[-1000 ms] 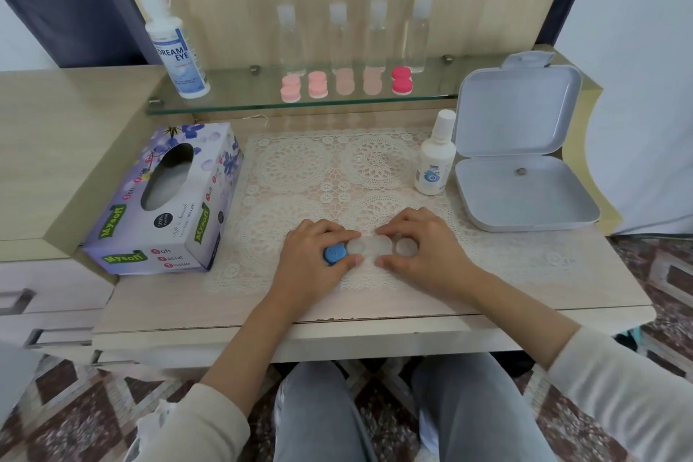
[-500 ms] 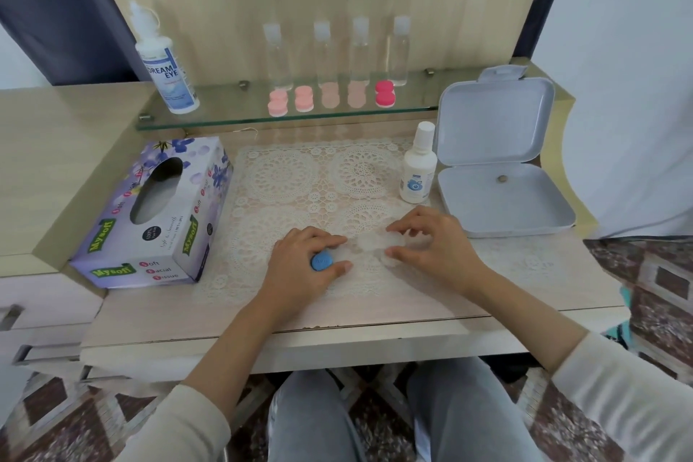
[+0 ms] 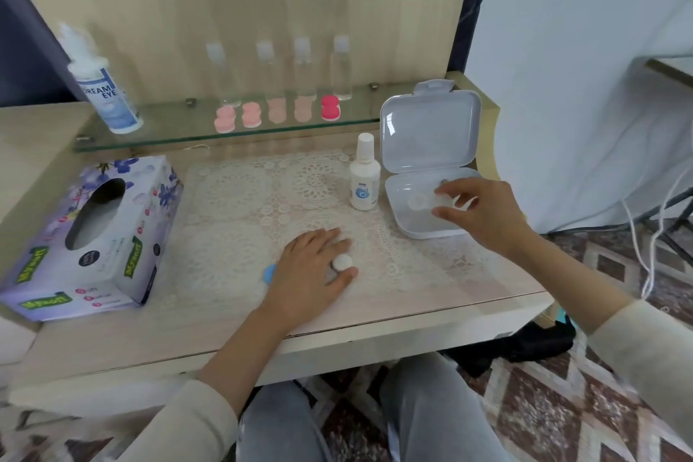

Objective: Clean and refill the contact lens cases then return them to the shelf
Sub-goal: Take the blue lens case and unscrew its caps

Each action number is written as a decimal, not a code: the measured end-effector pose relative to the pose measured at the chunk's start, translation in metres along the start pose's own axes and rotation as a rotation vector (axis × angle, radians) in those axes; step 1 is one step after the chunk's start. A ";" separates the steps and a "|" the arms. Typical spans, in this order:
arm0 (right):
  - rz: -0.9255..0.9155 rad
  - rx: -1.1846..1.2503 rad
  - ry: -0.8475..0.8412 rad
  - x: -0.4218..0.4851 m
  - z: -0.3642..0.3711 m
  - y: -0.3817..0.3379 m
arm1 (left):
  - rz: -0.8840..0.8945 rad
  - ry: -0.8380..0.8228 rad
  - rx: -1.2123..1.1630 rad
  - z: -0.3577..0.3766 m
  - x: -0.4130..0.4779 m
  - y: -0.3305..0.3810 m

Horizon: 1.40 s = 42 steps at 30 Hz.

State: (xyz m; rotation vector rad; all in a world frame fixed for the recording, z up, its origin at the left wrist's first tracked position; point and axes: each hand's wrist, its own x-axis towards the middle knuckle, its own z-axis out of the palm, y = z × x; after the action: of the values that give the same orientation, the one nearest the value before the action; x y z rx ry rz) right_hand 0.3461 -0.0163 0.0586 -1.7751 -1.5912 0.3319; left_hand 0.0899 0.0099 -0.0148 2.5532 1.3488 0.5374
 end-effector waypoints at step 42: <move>-0.526 -0.467 0.130 0.026 -0.007 0.026 | 0.011 0.020 0.019 0.003 -0.003 -0.002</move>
State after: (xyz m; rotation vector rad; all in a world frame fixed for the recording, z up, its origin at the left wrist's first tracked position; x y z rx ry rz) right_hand 0.3754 0.0068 0.0537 -1.5672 -2.0721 -0.4264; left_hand 0.0881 0.0083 -0.0189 2.5779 1.3536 0.5558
